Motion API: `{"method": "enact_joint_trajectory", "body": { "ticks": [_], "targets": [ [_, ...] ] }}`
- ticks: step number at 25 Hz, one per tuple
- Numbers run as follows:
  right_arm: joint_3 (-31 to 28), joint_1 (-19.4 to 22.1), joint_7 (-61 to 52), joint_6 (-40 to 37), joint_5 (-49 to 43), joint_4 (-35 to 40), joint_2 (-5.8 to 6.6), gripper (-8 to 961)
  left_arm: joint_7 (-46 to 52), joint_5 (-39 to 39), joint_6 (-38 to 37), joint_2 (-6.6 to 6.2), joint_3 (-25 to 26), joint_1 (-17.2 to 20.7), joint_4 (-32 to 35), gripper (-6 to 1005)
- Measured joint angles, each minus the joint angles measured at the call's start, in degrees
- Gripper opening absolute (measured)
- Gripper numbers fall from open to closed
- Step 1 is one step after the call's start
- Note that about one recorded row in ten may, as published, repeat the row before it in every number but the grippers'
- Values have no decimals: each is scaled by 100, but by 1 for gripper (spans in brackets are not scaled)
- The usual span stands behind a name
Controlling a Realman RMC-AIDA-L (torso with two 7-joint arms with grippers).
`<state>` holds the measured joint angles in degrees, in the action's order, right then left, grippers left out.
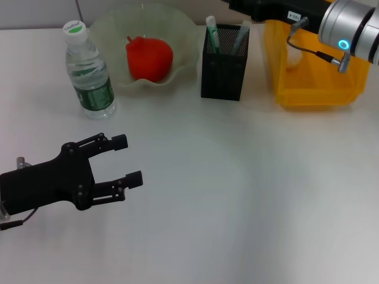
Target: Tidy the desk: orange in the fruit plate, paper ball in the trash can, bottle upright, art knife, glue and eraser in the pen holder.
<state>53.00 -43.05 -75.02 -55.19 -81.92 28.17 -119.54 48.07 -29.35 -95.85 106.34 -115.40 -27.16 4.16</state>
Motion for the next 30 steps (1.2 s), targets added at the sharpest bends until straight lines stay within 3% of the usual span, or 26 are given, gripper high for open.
{"method": "enact_joint_trajectory", "body": {
  "ticks": [13,16,18,20,24,30],
  "targets": [
    [-73,420,80,-957,521,19,22,689,16,32,46,18,0,-77,-29,849],
    [-42,569,272,-1197,730,-122,7,765,11,49,68,27,10,-89,-14,849],
    [-28,652,731,-1522,995,-422,5,815,9,52,101,35,36,-106,-2,849],
    [-64,787,1432,-2110,1349,-824,5,815,3,40,120,45,101,-152,10,849],
    [-51,951,1706,-2679,1513,-1041,19,815,3,15,66,46,106,-178,21,849],
    [159,1318,1567,-3845,757,-937,87,815,2,4,-44,61,106,-148,29,849]
  ]
}}
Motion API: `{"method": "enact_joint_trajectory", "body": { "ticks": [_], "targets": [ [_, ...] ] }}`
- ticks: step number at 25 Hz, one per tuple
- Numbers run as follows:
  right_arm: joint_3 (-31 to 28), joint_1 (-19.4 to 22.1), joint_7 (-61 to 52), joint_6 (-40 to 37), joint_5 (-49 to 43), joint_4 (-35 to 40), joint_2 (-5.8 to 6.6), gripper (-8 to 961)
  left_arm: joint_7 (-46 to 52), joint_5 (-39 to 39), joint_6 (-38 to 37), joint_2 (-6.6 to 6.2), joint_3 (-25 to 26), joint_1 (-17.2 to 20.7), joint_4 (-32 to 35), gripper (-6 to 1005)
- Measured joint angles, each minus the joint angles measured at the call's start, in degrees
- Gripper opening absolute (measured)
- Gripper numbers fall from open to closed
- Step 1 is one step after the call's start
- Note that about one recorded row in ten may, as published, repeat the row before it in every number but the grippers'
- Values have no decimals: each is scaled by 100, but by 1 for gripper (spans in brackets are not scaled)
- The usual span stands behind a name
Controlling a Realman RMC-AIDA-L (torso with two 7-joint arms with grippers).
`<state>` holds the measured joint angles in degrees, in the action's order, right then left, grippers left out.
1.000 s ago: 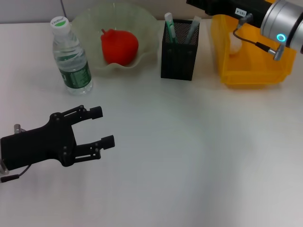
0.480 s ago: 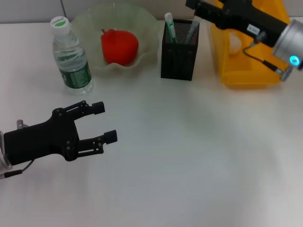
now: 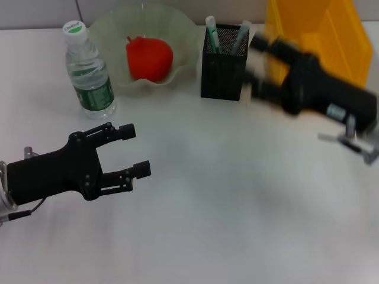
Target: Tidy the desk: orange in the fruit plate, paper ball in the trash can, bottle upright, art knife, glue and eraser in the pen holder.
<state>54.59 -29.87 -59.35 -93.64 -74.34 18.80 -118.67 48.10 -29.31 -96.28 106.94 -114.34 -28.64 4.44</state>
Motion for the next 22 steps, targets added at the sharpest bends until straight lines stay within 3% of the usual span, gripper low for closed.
{"method": "enact_joint_trajectory", "body": {
  "ticks": [5,12,22],
  "targets": [
    [-14,157,-239,-230,-1291,289,31,814,11,-4,-159,-17,-1,49,-24,849],
    [-19,142,-88,-200,-2372,482,33,814,81,-141,-244,-14,-74,158,-66,849],
    [1,124,297,-108,-2549,488,-17,814,4,-467,-123,-5,-73,183,-129,849]
  ]
}}
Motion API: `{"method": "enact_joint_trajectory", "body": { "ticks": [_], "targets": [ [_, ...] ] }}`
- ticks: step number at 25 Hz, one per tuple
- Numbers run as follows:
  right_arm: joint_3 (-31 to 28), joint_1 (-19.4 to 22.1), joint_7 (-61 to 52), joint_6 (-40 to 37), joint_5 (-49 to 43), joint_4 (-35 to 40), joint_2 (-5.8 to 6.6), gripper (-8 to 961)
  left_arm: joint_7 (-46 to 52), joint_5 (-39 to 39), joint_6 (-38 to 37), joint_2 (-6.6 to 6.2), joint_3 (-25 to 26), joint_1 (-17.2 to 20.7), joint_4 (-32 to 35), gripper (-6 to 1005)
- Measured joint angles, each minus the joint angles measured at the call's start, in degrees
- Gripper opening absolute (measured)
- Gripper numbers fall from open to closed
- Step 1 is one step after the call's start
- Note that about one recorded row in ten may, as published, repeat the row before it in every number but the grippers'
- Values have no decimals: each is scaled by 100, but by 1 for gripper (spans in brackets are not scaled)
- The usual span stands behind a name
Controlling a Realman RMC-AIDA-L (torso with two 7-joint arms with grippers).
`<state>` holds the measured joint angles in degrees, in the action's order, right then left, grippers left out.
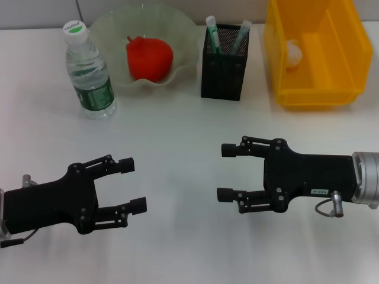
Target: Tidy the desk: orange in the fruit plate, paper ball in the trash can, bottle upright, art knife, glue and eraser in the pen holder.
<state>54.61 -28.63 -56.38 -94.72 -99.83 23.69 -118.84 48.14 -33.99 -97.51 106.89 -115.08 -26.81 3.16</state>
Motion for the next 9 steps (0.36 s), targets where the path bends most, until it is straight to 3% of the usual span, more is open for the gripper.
{"method": "enact_joint_trajectory", "body": {
  "ticks": [9],
  "targets": [
    [6,-99,-46,41,-1,-78,-18,815,-64,-119,0,-43,27,-49,-12,849]
  ]
}}
